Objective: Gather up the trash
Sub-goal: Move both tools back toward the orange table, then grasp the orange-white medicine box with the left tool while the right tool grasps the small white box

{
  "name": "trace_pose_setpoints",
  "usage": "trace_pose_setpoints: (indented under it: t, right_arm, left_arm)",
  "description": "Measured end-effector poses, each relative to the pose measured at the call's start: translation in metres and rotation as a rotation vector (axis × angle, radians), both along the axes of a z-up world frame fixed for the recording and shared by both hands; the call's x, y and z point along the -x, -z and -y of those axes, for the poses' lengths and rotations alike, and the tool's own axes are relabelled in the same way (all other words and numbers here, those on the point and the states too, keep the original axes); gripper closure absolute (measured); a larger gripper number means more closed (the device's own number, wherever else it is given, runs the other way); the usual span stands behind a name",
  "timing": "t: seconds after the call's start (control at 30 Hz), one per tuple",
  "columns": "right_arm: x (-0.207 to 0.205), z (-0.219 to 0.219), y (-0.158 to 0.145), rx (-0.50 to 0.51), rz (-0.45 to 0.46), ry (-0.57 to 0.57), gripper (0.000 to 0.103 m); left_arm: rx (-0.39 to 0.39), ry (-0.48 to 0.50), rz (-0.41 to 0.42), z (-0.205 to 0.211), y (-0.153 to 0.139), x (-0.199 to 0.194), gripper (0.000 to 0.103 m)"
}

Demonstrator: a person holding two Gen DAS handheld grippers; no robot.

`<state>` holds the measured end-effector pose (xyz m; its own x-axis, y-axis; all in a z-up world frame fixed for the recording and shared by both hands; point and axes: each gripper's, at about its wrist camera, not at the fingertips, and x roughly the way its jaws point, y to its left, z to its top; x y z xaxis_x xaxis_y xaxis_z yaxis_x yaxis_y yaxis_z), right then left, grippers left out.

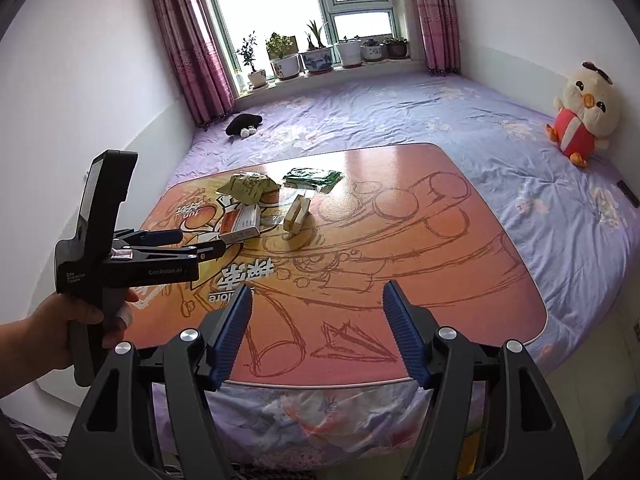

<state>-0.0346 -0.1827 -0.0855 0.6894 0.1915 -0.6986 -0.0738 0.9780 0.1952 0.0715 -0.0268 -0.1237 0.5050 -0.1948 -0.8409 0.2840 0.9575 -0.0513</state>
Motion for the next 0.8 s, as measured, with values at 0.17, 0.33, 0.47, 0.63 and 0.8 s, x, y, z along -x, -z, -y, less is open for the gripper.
trace_pose_setpoints:
  t: [0.17, 0.33, 0.47, 0.63, 0.8]
  right_arm:
    - [-0.007, -0.001, 0.004, 0.006, -0.030, 0.013, 0.034]
    - [-0.011, -0.002, 0.007, 0.008, -0.050, 0.036, 0.034]
    - [-0.016, -0.005, 0.009, 0.012, -0.056, 0.035, 0.034]
    - [-0.029, -0.019, 0.013, 0.008, -0.055, 0.009, 0.034]
    - [-0.051, -0.031, 0.022, 0.004, -0.066, -0.015, 0.034]
  left_arm:
    - [0.001, -0.017, 0.001, 0.007, 0.009, -0.033, 0.019]
    - [-0.004, -0.039, -0.015, 0.012, 0.019, -0.051, 0.023]
    - [-0.030, -0.036, 0.012, 0.006, 0.020, -0.046, 0.041]
    - [-0.042, -0.036, 0.029, -0.014, 0.016, -0.033, 0.048]
    - [-0.054, -0.048, 0.027, -0.038, 0.014, -0.018, 0.049]
